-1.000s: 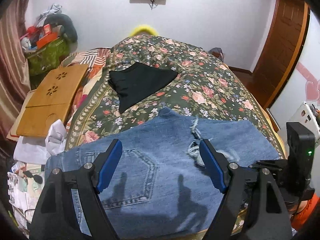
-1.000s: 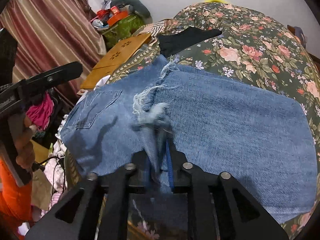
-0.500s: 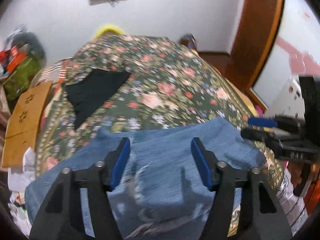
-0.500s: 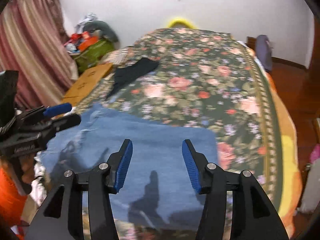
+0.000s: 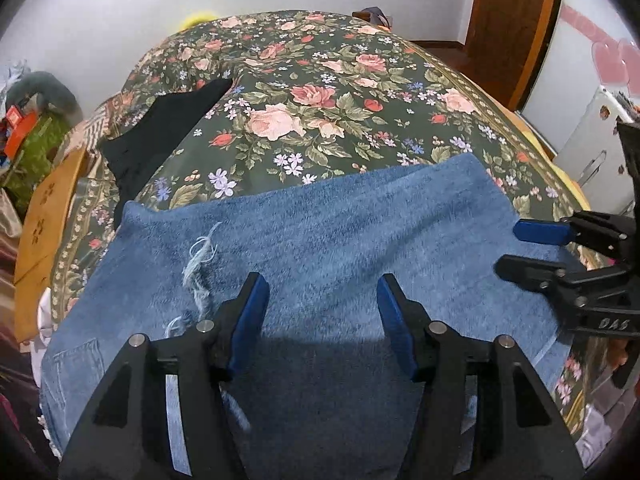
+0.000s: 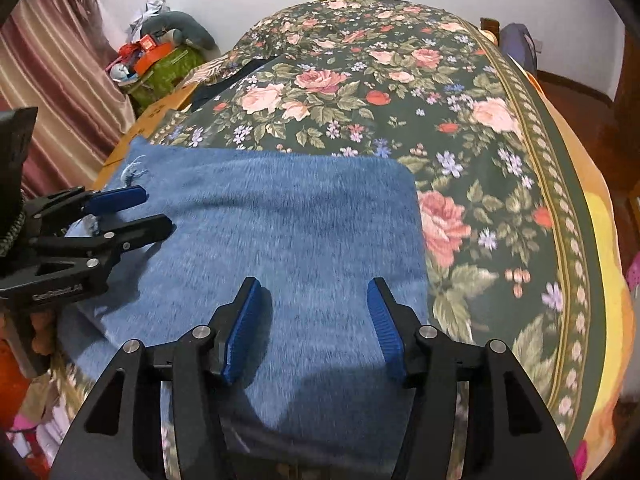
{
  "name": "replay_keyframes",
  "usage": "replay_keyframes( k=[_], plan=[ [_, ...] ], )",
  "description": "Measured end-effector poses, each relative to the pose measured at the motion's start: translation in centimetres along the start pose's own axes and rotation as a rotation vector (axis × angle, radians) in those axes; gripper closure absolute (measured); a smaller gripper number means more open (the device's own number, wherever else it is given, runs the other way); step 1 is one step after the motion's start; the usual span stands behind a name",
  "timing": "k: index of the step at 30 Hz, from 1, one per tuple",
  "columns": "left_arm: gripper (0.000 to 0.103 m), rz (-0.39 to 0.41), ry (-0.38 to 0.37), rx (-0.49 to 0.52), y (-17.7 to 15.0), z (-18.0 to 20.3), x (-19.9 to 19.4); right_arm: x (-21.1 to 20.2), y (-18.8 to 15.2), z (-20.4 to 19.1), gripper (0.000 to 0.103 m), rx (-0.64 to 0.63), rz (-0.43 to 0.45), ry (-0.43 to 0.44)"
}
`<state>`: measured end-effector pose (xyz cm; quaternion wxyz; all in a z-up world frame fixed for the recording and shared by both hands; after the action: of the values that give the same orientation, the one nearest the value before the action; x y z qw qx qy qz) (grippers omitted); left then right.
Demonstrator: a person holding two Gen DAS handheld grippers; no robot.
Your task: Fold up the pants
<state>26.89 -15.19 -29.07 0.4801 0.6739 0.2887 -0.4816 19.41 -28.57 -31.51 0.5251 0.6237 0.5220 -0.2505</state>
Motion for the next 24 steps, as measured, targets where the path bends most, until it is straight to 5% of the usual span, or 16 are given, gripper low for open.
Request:
replay_keyframes(
  k=[13, 24],
  plan=[
    [0.043, 0.054, 0.036, 0.062, -3.7, -1.0, -2.8, -2.6, -1.2, -0.8, 0.051, 0.010, -0.030, -0.081],
    [0.031, 0.152, 0.136, -0.116, -8.9, -8.7, -9.2, -7.6, 1.0, -6.8, 0.044, -0.092, 0.113, -0.085]
  ],
)
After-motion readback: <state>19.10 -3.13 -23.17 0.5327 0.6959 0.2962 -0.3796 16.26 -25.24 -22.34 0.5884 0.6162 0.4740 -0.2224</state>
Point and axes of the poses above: each gripper's, at about its wrist camera, not at the fingertips, and x roughly the way its jaws point, z to its right, y to its top, the point moved 3 cm from there along x, roughly the way its jaws point, and after that the axes turned 8 degrees about -z, right-handed, at the moved point
